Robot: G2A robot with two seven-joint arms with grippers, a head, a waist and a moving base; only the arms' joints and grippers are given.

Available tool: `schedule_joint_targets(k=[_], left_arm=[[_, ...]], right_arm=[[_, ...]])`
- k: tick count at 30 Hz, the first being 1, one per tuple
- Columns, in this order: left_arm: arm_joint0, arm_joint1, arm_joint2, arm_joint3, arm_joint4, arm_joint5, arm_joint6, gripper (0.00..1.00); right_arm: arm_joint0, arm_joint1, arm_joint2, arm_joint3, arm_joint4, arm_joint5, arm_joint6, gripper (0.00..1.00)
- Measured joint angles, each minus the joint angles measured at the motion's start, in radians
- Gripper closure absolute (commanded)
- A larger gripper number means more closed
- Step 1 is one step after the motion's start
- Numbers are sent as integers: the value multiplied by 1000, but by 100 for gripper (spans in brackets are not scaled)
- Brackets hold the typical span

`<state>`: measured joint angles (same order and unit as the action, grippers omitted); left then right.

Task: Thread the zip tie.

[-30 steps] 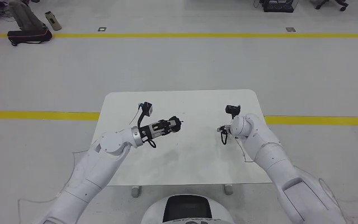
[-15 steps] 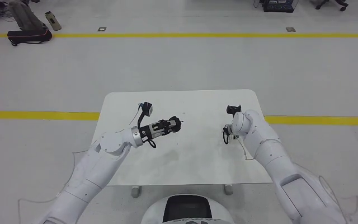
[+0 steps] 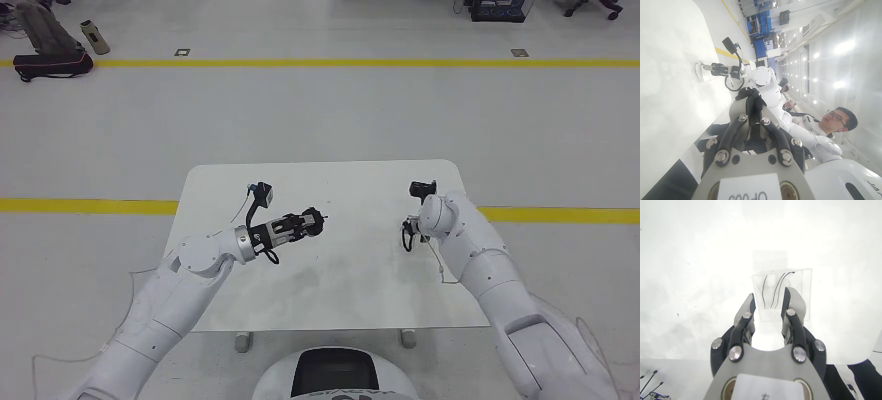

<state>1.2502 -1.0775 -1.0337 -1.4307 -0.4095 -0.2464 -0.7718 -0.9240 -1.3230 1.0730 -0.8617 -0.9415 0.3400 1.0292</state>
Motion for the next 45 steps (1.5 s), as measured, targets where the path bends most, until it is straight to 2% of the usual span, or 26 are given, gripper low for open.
schedule_joint_targets(k=[8,17,24,38,45], left_arm=[[0,0,0,0,0,0,0,100],[0,0,0,0,0,0,0,100],[0,0,0,0,0,0,0,100],[0,0,0,0,0,0,0,100],[0,0,0,0,0,0,0,100]], right_arm=[[-23,-9,31,2,-45,0,25,74],[-22,-33,37,61,-30,0,-46,77],[-7,-46,23,108,-21,0,-74,76],[48,-69,0,224,-10,0,-108,85],[67,-81,-13,270,-6,-1,-121,82]])
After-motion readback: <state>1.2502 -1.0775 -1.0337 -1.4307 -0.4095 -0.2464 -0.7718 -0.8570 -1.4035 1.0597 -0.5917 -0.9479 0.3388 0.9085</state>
